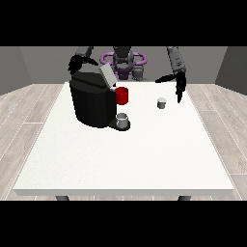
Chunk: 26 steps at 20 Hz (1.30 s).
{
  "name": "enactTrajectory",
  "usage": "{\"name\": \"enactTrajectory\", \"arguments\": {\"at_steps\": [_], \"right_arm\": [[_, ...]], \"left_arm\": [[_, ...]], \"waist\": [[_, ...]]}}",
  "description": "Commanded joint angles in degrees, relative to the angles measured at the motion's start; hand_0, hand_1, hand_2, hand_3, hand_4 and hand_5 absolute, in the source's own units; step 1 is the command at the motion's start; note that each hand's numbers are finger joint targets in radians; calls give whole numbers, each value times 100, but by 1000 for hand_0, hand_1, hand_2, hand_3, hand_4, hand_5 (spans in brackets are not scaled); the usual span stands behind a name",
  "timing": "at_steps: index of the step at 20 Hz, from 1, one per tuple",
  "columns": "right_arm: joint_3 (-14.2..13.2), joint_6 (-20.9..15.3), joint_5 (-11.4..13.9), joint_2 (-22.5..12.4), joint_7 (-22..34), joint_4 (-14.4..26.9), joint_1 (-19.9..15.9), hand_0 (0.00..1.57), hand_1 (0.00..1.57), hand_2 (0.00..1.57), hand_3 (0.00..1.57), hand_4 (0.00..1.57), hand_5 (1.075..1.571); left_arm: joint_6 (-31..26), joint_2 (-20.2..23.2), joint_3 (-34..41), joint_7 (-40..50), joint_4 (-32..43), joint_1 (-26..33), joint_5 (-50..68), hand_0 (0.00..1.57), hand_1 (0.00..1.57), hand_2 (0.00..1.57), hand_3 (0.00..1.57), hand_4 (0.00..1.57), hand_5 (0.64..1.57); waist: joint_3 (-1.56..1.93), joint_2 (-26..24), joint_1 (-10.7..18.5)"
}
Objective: Insert the coffee pod into the coffee machine and close the lid
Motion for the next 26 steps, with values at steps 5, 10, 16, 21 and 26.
{"name": "enactTrajectory", "arguments": {"at_steps": [5, 10, 16, 21, 26], "right_arm": [[-145, -86, 50, -50, 165, 431, -500, 0, 0, 0, 0, 337, 1571], [-273, -235, 82, 0, 131, 904, -561, 0, 0, 0, 0, 372, 1571], [-358, -353, 208, -93, 369, 1175, -634, 0, 0, 0, 0, 423, 1571], [-296, -209, 228, -157, 182, 1214, -807, 0, 0, 0, 0, 412, 1571], [-361, -272, 114, -101, 446, 1086, -801, 0, 0, 0, 0, 386, 1571]], "left_arm": [[322, -87, -343, -188, 804, -537, -715, 0, 0, 0, 0, 0, 1571], [427, -153, -539, -355, 1041, -680, -1072, 0, 0, 459, 0, 0, 1571], [291, 5, -595, 169, 1498, -881, -1355, 807, 807, 847, 501, 0, 1571], [735, 70, -821, -309, 1739, -991, -1903, 580, 580, 719, 472, 0, 1571], [1153, -36, -954, -478, 2133, -927, -2327, 608, 608, 745, 483, 0, 1571]], "waist": [[1, 258, 95], [2, 184, 242], [3, -49, 296], [1, 300, 142], [1, 144, 93]]}}
